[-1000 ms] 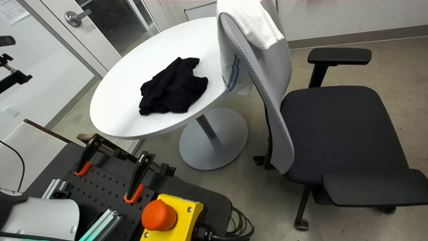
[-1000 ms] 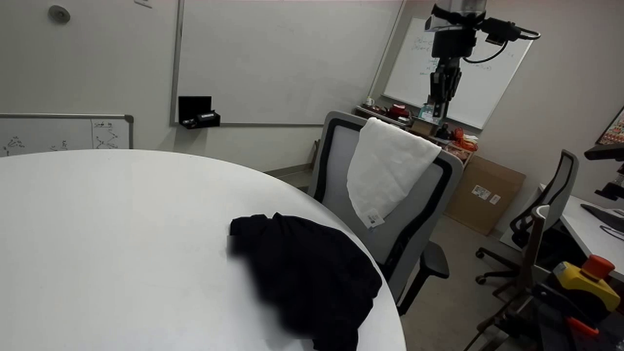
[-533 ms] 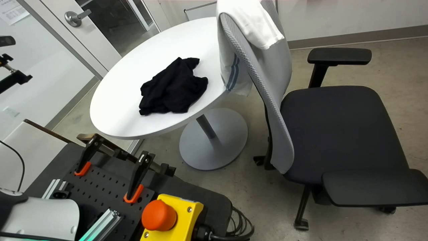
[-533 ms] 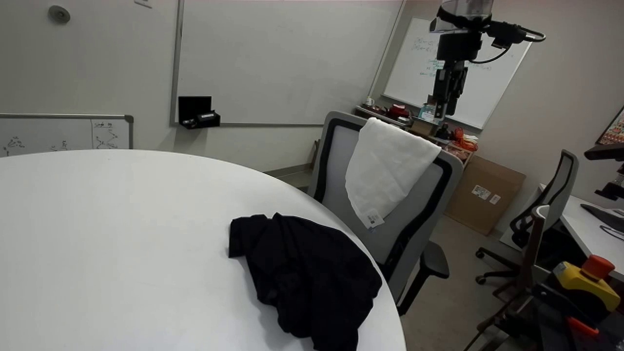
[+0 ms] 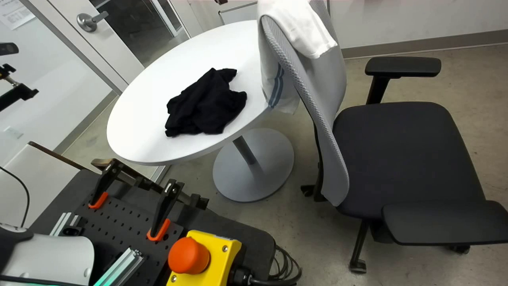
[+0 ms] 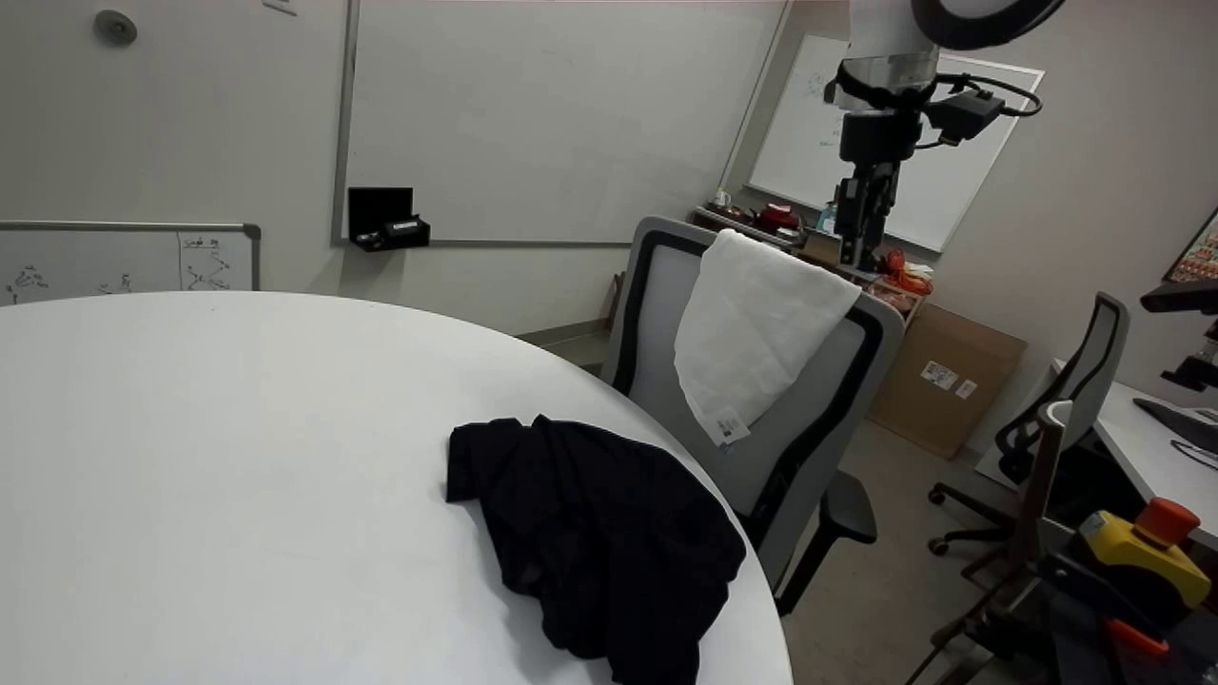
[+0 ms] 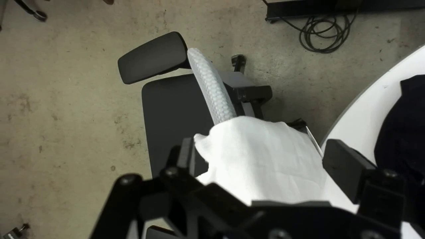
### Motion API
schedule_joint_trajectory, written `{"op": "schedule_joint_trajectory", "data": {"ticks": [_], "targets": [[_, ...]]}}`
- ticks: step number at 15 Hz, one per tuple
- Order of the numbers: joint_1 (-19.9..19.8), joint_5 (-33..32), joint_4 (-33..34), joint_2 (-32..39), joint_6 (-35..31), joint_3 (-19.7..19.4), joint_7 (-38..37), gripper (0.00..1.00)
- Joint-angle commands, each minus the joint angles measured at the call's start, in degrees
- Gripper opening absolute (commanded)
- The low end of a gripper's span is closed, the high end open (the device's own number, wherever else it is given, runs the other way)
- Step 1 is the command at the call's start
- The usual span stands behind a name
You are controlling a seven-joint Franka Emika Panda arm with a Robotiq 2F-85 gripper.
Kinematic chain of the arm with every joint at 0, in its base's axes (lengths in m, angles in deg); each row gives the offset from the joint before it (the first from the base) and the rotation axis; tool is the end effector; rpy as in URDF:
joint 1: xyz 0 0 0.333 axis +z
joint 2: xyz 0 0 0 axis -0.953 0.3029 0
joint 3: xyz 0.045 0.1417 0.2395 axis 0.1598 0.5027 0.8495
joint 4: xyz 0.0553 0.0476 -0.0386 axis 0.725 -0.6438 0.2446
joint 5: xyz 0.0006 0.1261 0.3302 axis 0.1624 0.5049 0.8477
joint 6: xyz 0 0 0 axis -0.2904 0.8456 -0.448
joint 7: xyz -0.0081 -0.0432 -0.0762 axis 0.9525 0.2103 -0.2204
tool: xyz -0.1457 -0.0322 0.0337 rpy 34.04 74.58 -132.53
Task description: Remove the towel from the backrest of the grey chair and place it on the table
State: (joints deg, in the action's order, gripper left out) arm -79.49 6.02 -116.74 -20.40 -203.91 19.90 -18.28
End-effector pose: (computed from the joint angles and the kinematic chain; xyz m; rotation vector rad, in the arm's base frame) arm 0.4948 -0.1706 0.2863 2.7719 -0.0264 -0.3165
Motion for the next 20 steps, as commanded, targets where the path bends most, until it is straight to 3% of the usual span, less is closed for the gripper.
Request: {"op": "schedule_joint_trajectory", "data": {"ticks": [1, 4, 5, 7, 15, 20], "targets": [[0.27, -2.46, 0.33, 1.88, -2.11, -0.97, -2.48, 0.93], [0.37, -2.84, 0.49, 3.05, -2.65, -1.43, -3.44, 0.93], [0.4, -2.79, 0.74, 3.55, -2.77, -1.51, -3.64, 0.72], [0.47, -2.67, 0.83, 4.15, -3.02, -1.63, -4.19, 0.64], [0.52, -2.57, 1.68, 5.54, -2.95, -1.87, -5.03, 0.02], [0.67, -1.88, 1.74, 4.87, -2.31, -1.68, -4.49, 0.0]]}}
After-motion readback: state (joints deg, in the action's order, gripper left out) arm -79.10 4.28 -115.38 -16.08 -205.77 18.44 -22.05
